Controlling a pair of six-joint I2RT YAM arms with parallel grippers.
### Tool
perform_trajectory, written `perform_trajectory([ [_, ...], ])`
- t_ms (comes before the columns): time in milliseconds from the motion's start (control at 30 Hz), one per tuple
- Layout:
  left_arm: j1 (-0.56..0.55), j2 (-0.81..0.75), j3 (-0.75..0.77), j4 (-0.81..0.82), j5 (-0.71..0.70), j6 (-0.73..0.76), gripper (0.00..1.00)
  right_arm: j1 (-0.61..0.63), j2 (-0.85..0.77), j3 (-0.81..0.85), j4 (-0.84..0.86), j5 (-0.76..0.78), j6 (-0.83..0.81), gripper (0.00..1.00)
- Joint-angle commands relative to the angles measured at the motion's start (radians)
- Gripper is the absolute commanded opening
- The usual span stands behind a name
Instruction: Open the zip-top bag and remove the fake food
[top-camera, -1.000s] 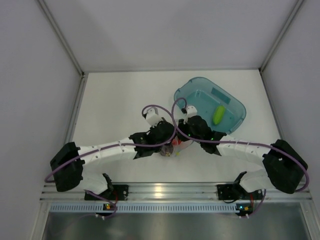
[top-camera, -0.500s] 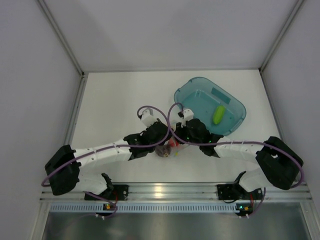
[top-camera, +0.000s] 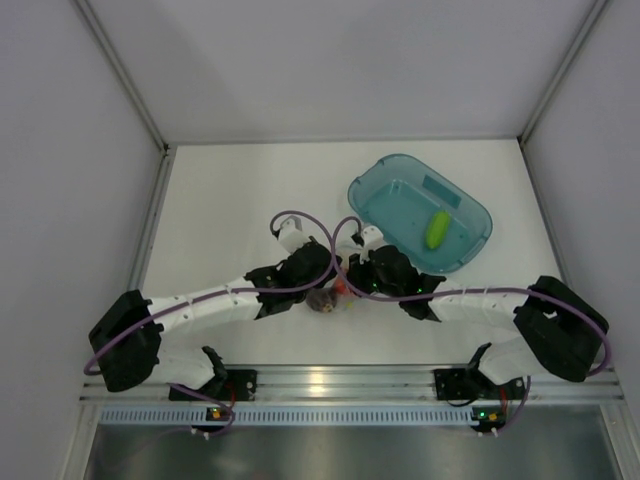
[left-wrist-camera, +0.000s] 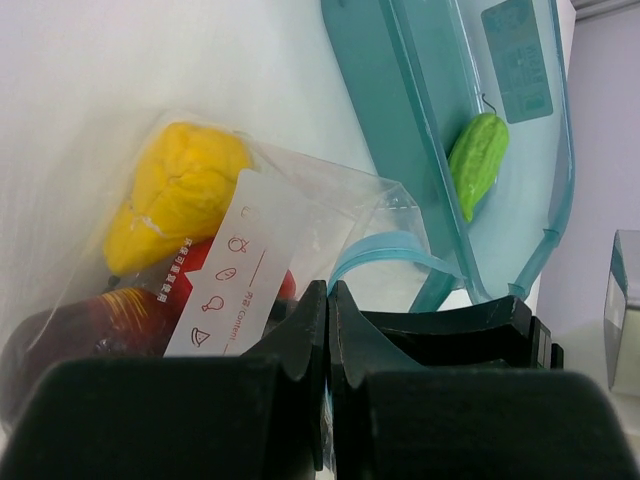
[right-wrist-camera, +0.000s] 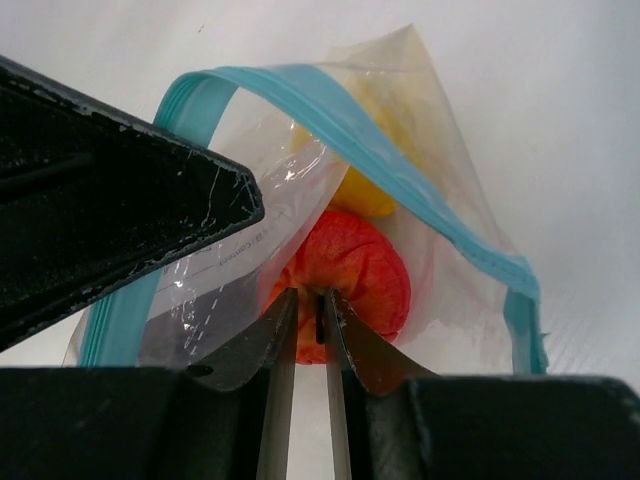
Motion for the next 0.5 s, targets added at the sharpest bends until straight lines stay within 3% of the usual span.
perform_trajectory([
  [0,0.005,-0.022,-0.008,0.042,-0.001,0.000,0.00,0.029,-0.029,-0.014,0.031,0.015,-0.016,0.18],
  [467,0.007,0.008,-0.002,0.075,0.016,0.010,0.00,0.038,-0.078,-0.014,0.002,0.037,0.014,0.22],
])
